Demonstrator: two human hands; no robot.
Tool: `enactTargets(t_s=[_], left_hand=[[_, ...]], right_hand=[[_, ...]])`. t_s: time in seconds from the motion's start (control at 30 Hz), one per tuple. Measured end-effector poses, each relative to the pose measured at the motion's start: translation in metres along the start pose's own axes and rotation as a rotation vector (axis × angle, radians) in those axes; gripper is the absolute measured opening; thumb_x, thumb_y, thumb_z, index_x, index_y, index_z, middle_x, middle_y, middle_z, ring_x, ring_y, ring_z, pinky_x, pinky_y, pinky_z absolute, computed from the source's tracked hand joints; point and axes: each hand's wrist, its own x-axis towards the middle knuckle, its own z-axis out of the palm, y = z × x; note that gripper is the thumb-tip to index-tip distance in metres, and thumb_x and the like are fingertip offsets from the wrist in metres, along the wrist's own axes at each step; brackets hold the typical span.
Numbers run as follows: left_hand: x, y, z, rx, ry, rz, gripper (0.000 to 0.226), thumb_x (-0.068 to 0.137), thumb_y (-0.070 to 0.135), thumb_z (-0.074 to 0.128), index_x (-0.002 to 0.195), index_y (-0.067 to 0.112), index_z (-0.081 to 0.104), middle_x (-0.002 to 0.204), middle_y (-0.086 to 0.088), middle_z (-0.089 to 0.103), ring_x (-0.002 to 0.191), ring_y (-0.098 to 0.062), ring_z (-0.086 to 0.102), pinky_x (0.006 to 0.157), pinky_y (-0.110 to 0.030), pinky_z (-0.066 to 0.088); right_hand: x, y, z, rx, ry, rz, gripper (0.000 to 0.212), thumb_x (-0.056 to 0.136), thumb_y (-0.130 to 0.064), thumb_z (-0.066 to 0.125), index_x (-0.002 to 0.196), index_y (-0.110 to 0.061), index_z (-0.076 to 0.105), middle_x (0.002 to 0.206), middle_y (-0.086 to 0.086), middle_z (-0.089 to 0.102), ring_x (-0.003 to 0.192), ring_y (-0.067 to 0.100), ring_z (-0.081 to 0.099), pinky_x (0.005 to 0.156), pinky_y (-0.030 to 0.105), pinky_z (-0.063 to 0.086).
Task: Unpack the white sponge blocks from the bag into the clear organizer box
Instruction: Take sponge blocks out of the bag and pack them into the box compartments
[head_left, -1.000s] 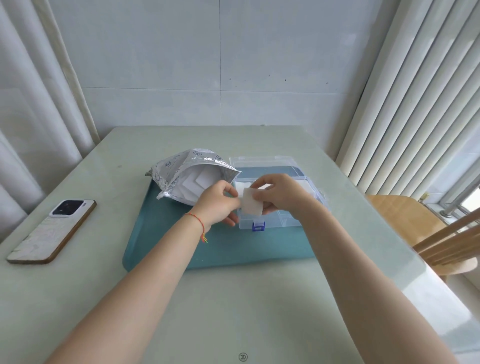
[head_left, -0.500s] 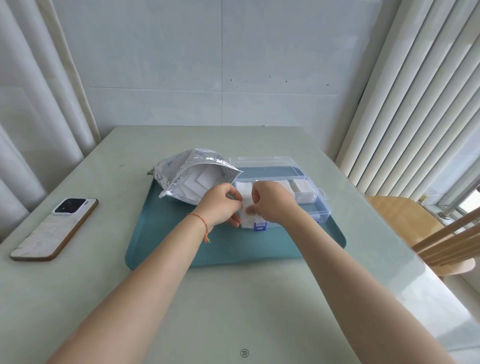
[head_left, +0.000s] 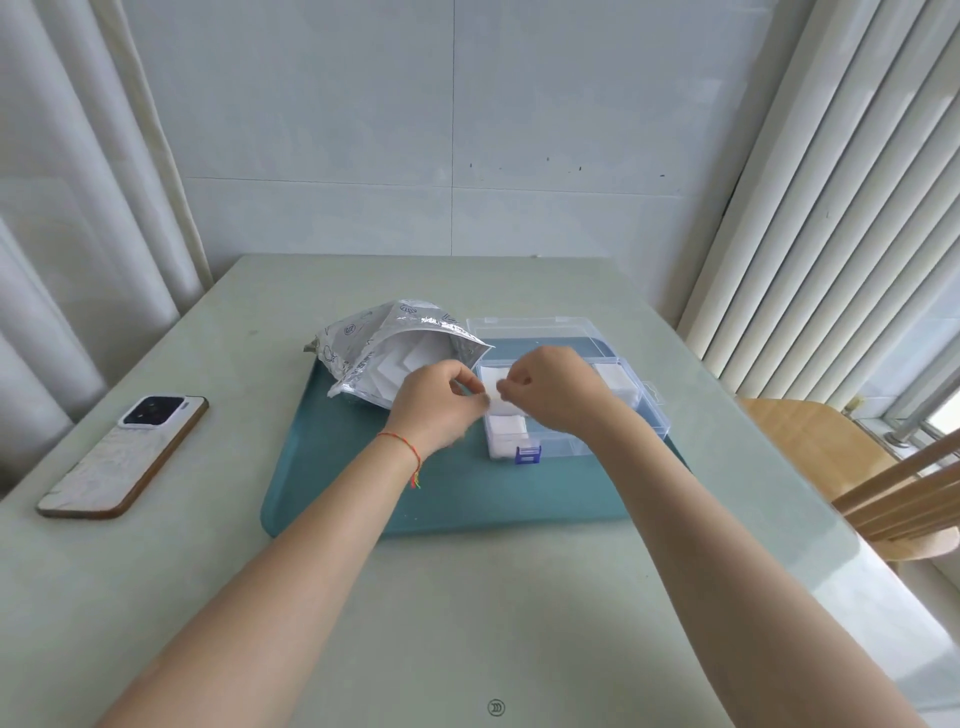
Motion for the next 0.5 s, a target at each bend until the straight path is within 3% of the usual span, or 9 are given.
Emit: enactTargets(t_s=[0.07,0.1,0.13,0.2,0.3,0.37,0.5], left_hand=[[-0.003,-0.003,-0.009,0.13,0.221,0.128,0.005,0.081,0.021,0.068,0.078,0.02,0.065,0.066,0.008,0.056,0.064,-0.018,0.057,0.057,-0.026,0.044],[-0.004,-0.005,-0.014,0.2,0.349,0.196,0.005,0.081,0.02,0.068,0.076,0.019,0.066,0.066,0.007,0.054,0.067,-0.021,0.056,0.056,-0.028,0.042],[-0.005,-0.008,-0.019,0.281,0.482,0.271,0.005,0.079,0.018,0.068,0.074,0.017,0.066,0.069,0.005,0.053,0.069,-0.024,0.055,0.053,-0.028,0.039],[-0.005,-0.022,-0.034,0.42,0.676,0.373,0.003,0.073,0.015,0.067,0.07,0.015,0.066,0.078,-0.004,0.054,0.075,-0.029,0.054,0.055,-0.029,0.038],[0.001,-0.039,-0.052,0.46,0.663,0.325,0.017,0.07,0.015,0.056,0.076,0.014,0.071,0.092,-0.009,0.058,0.087,-0.034,0.055,0.072,-0.038,0.043],[0.002,-0.042,-0.06,0.392,0.586,0.277,0.03,0.07,0.014,0.048,0.082,0.011,0.074,0.095,-0.01,0.062,0.089,-0.036,0.058,0.077,-0.04,0.046],[-0.001,-0.038,-0.07,0.258,0.504,0.239,0.039,0.072,0.01,0.042,0.093,0.008,0.075,0.102,-0.009,0.065,0.095,-0.032,0.06,0.083,-0.041,0.05]], right_hand=[[0.001,-0.012,0.002,0.089,0.098,-0.063,0.027,0.088,-0.021,0.052,0.071,0.0,0.057,0.065,0.009,0.049,0.06,0.023,0.037,0.054,0.03,0.034],[0.002,-0.018,0.004,0.111,0.13,-0.11,0.025,0.088,-0.018,0.051,0.073,0.0,0.059,0.066,0.009,0.054,0.062,0.026,0.043,0.056,0.031,0.041],[0.003,-0.024,0.008,0.122,0.148,-0.153,0.023,0.088,-0.017,0.051,0.08,-0.001,0.065,0.074,0.009,0.063,0.071,0.029,0.053,0.064,0.035,0.05],[0.005,-0.041,0.015,0.126,0.133,-0.199,0.025,0.09,-0.015,0.05,0.101,-0.01,0.072,0.1,0.007,0.07,0.094,0.027,0.062,0.081,0.038,0.052],[0.01,-0.064,0.028,-0.041,-0.024,-0.23,0.046,0.093,-0.013,0.045,0.133,-0.032,0.056,0.13,0.004,0.055,0.11,0.024,0.058,0.08,0.032,0.047],[0.014,-0.078,0.038,-0.25,-0.128,-0.272,0.059,0.092,-0.009,0.041,0.142,-0.043,0.042,0.134,0.008,0.044,0.106,0.029,0.058,0.072,0.032,0.041],[0.017,-0.101,0.053,-0.586,-0.21,-0.281,0.061,0.095,-0.01,0.042,0.147,-0.041,0.032,0.153,0.022,0.019,0.104,0.035,0.062,0.067,0.034,0.041]])
